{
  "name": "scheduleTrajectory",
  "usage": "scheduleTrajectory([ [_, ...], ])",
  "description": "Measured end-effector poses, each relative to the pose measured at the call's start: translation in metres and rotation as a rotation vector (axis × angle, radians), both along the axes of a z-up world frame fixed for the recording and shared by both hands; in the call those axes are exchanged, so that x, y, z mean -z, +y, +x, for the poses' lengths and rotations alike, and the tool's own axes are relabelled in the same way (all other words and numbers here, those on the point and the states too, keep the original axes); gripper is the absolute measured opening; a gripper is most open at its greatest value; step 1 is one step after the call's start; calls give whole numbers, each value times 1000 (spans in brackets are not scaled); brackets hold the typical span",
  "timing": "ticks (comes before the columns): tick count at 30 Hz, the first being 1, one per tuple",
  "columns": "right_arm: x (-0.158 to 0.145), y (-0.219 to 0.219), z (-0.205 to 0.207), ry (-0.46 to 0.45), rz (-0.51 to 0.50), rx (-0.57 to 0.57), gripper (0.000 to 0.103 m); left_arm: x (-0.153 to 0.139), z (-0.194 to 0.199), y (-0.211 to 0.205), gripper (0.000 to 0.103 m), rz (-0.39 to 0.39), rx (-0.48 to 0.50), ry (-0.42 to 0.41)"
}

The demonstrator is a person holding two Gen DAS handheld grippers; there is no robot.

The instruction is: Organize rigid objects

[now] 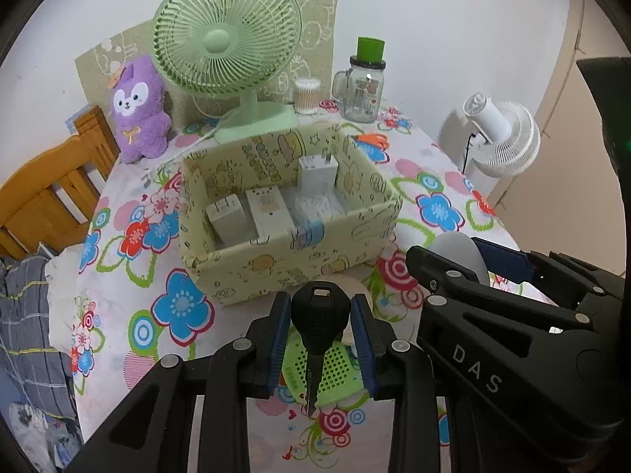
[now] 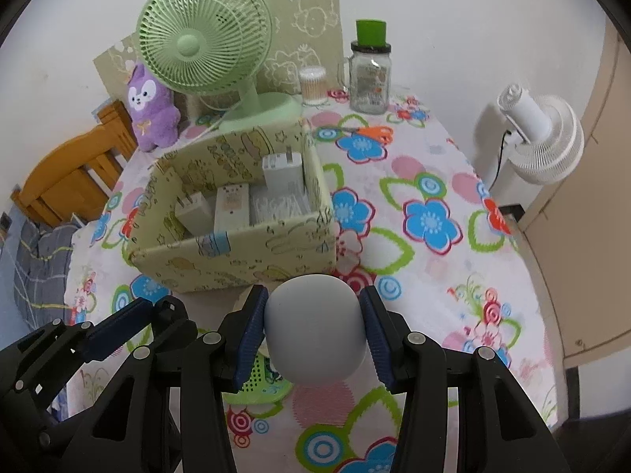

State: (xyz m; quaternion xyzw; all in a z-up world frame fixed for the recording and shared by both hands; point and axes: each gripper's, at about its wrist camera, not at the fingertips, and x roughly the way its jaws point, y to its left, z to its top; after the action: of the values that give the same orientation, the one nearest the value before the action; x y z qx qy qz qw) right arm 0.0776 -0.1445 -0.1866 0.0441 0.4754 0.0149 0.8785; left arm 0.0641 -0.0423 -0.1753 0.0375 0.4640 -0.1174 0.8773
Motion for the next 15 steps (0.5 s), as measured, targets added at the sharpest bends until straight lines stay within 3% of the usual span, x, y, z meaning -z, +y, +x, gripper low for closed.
scheduleTrajectory([
  [15, -28, 2, 13, -48, 3, -86, 52, -30, 4, -2, 31, 34, -59, -47],
])
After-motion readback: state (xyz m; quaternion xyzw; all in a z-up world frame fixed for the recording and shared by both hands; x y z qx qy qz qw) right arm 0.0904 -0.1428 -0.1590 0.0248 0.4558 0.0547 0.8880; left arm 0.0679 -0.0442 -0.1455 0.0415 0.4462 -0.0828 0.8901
